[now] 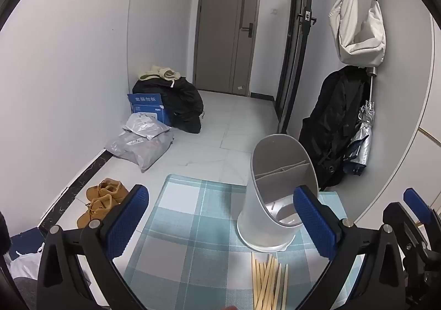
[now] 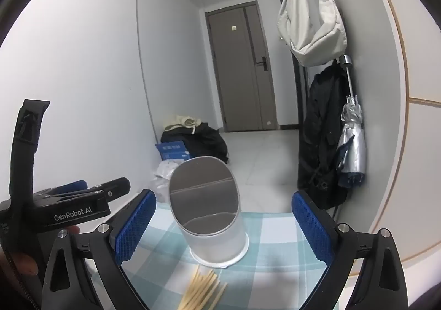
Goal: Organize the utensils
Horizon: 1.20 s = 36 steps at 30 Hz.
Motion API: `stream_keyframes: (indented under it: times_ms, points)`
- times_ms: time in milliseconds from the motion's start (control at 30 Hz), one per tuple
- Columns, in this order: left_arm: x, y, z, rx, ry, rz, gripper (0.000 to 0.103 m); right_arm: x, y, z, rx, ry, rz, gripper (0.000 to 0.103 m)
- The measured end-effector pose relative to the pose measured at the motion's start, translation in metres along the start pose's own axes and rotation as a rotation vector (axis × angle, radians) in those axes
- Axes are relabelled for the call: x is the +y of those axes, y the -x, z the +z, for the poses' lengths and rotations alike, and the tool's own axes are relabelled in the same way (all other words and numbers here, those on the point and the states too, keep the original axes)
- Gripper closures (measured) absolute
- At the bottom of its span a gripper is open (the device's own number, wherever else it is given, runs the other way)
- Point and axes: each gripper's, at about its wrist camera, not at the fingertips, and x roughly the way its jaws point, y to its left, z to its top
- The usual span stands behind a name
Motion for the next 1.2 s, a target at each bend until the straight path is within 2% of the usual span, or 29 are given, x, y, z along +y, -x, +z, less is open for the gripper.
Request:
stream_keyframes:
  times_ms: [100,133,367,433,600,1200]
  points:
    - [0.001,0.001,0.000,0.004,0.006,0.006,0.001,0.001,0.000,-0.002,-0.018,0.021,-0.010,0.003]
    - [-0.001,-0.004,0.001,0.033,-0.011,0.000,0.001,0.001,-0.001,-0.003,-0.020,0.024,-0.012,0.003]
    - [-0.015,-0.002,0.004,0.020,-0.016,0.008,0.001,0.003,0.005,0.003,-0.020,0.010,-0.012,0.003]
    - [-0.003,0.001,-0.001,0.009,-0.006,-0.015,0.001,0.002,0.005,0.006,-0.012,0.006,-0.018,0.003]
    - [-0.002,-0.002,0.000,0.026,0.002,-0.040,0.001,0.003,0.004,0.004,-0.002,0.023,-0.044,0.003]
    - [-0.001,-0.004,-0.001,0.037,0.002,-0.037,0.001,0.003,0.004,0.001,-0.002,0.014,-0.054,0.003]
